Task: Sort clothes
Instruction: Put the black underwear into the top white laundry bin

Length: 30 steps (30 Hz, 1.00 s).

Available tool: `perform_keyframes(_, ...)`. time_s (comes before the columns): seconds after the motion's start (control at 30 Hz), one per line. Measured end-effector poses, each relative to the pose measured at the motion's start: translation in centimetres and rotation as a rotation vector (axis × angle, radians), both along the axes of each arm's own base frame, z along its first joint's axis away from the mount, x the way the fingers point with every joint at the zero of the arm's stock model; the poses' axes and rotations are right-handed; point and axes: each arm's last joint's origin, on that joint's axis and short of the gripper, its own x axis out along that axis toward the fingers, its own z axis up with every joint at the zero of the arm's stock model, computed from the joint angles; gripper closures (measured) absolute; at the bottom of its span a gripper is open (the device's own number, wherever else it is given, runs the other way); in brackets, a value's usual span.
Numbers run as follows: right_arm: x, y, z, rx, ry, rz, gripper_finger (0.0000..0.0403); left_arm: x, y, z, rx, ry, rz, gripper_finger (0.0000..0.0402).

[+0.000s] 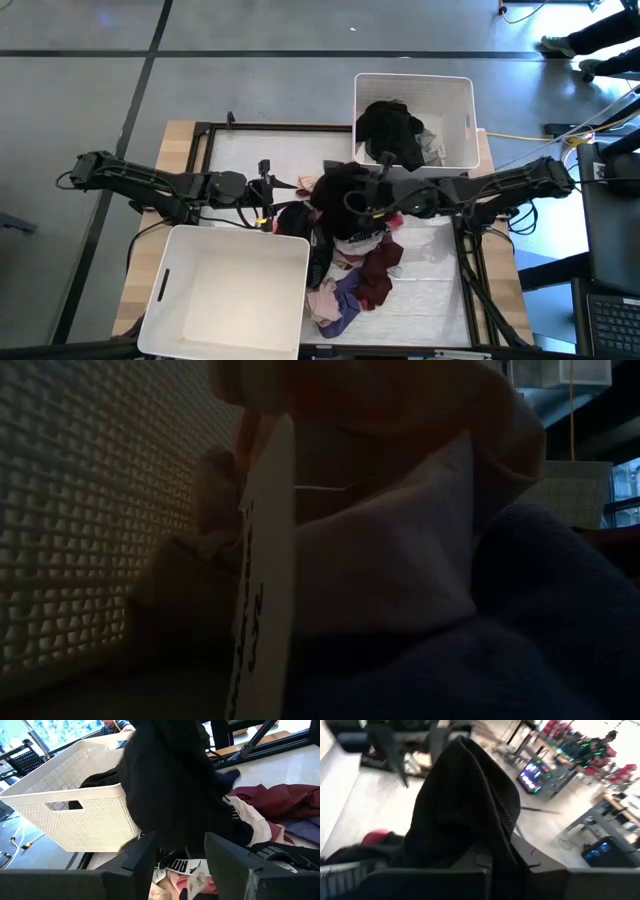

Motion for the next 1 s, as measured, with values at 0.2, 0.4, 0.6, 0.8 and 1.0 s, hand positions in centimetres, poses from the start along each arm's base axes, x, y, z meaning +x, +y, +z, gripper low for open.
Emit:
perform_keyframes(0.2, -0.7, -0.2, 2.1, -0.041, -0.126, -0.018, 0.0369, 0.0, 0.0, 0.0, 0.002, 0.001, -0.001, 0.0243)
perform_keyframes(0.4, -0.9, -0.3, 3.8, -0.131, -0.213, -0.018, 0.0367, 0.0, 0.0, 0.0, 0.004, 0.001, -0.001, 0.0243)
perform_keyframes(0.6, -1.2, -0.4, 6.0, -0.163, -0.262, -0.037, 0.0367, 0.0, 0.0, 0.0, 0.004, 0.001, -0.001, 0.0243)
perform_keyframes(0.8, -1.2, -0.4, 6.4, -0.159, -0.274, -0.019, 0.0367, 0.0, 0.0, 0.0, 0.004, 0.001, -0.002, 0.0243)
perform_keyframes(1.0, -1.2, -0.3, 5.4, -0.066, -0.222, 0.005, 0.0366, 0.0, 0.0, 0.0, 0.004, 0.002, -0.001, 0.0243)
